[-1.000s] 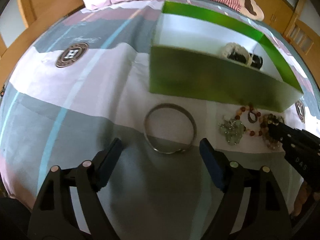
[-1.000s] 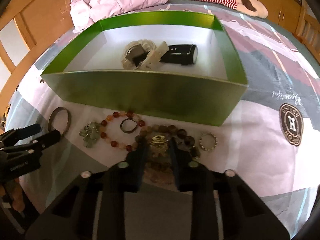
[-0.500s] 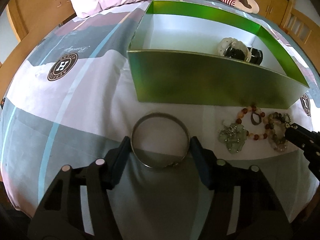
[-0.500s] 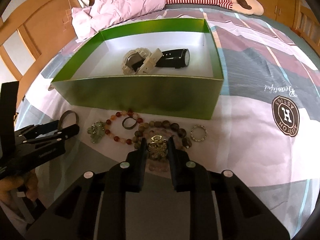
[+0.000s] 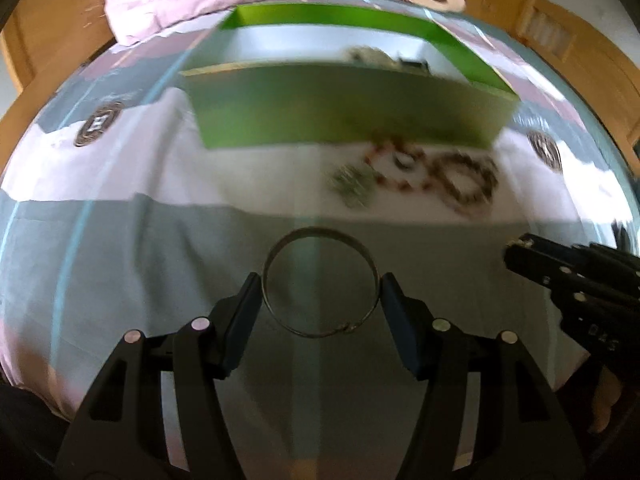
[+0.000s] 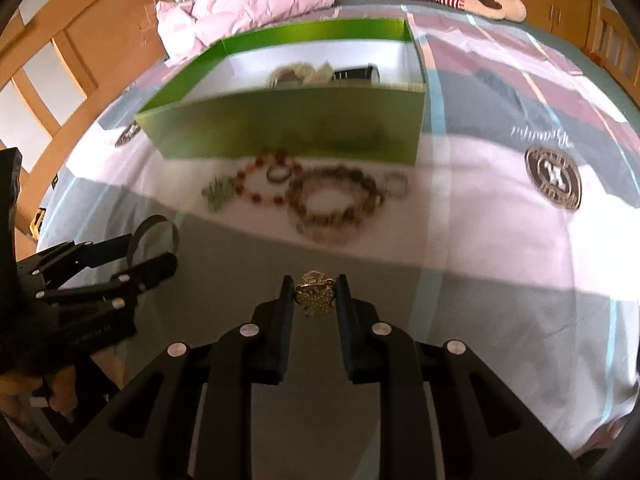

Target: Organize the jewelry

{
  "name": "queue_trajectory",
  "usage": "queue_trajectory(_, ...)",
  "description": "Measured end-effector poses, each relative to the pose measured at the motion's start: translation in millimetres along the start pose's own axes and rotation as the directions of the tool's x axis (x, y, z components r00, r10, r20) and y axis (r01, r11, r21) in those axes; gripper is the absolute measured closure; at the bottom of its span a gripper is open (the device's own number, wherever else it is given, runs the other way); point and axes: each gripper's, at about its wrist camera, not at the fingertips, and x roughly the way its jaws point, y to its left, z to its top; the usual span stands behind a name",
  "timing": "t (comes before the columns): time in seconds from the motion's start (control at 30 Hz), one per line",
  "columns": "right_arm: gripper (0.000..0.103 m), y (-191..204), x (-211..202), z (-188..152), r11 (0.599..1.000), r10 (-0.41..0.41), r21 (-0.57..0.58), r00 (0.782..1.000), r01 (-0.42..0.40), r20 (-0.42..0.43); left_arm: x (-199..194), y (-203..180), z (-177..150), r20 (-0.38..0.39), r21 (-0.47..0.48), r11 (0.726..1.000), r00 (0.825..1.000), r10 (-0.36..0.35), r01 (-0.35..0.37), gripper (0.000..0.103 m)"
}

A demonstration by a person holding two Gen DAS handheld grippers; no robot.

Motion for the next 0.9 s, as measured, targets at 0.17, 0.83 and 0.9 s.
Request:
queue_trajectory(0.17,0.050,-13.9,-10.4,-11.6,0.998,-0.023,0.051,0.999,0.022,0.026,-0.5,-3.9,-5.6,-0.005,0.001,1.000,1.000,0.000,0.000,0.028)
queue_trajectory(0.83,0.069,15.7,14.6,-10.8,0.991,-0.136,-0.013,0.988,0.137,0.069,11.7,1.7,-9.4,0.024,0.014,0.998,0.998,0.059,-0.059,0.027)
queue_trajectory(0.9,0.082,14.7,13.5,-11.3,0.989,-0.146,-0.017,0.986,0.147,0.078,9.6,-1.7,-11.3,0.046,0.028,0.996,0.996,0.080,-0.082,0.042)
